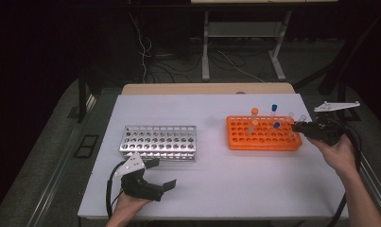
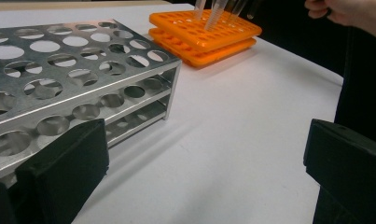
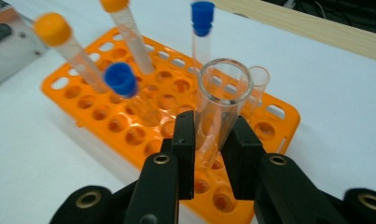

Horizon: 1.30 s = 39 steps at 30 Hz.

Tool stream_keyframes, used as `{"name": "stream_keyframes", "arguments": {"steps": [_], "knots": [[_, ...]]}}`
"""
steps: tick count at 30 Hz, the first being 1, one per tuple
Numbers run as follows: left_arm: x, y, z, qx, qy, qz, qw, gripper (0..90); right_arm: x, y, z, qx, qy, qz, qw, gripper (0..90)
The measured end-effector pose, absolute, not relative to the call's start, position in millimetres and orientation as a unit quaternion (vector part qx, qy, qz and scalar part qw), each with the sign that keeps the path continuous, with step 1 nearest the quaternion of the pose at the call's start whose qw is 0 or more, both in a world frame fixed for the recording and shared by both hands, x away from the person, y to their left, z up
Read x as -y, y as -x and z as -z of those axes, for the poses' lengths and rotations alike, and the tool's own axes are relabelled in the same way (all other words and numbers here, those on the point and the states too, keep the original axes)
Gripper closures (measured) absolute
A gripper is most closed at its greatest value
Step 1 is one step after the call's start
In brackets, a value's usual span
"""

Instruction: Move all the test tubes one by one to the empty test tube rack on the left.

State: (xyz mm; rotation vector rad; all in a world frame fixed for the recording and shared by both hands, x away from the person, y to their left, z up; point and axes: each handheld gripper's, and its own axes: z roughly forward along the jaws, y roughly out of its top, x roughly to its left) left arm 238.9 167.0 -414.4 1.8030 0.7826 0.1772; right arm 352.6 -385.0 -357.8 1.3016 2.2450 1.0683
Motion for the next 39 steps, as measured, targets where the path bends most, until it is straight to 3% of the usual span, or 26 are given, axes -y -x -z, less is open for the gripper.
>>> {"name": "stream_keyframes", "arguments": {"steps": [19,39], "knots": [[-161.4,-238.8,396.0,-0.313,-0.778,-0.071,0.540,0.0,362.3,-307.0,336.3,-0.812,-0.410,-0.395,0.127,75.0],[-138.4,-261.3,358.6,-0.279,-0.809,-0.053,0.514,0.0,282.9,-296.0,330.4,-0.855,-0.312,-0.410,0.059,74.9]]}}
